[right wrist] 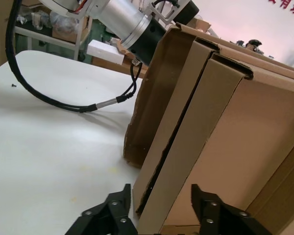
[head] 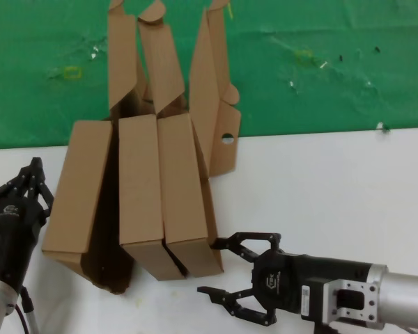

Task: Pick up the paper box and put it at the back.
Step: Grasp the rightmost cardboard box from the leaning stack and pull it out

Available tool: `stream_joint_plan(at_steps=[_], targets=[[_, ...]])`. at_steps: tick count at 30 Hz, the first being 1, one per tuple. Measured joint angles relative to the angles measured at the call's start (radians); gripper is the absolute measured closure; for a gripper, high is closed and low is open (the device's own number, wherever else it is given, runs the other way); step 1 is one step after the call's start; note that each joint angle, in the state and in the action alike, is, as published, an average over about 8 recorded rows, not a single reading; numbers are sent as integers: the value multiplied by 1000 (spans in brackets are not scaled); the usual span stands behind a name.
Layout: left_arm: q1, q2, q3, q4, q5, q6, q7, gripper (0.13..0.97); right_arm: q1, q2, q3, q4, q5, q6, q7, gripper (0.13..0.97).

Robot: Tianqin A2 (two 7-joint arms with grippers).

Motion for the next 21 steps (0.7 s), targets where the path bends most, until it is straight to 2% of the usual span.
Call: stream_joint_plan(at_steps=[11, 15, 21], targets=[[0, 0, 0, 0, 0, 0, 0, 954, 22, -6, -29, -10, -7, 11, 14, 773], [0, 0, 0, 0, 0, 0, 0, 954, 29, -1, -37, -9, -15, 13, 22, 773], [0, 0, 0, 0, 0, 0, 0, 954, 27, 16, -40, 18, -35, 28, 50, 864]])
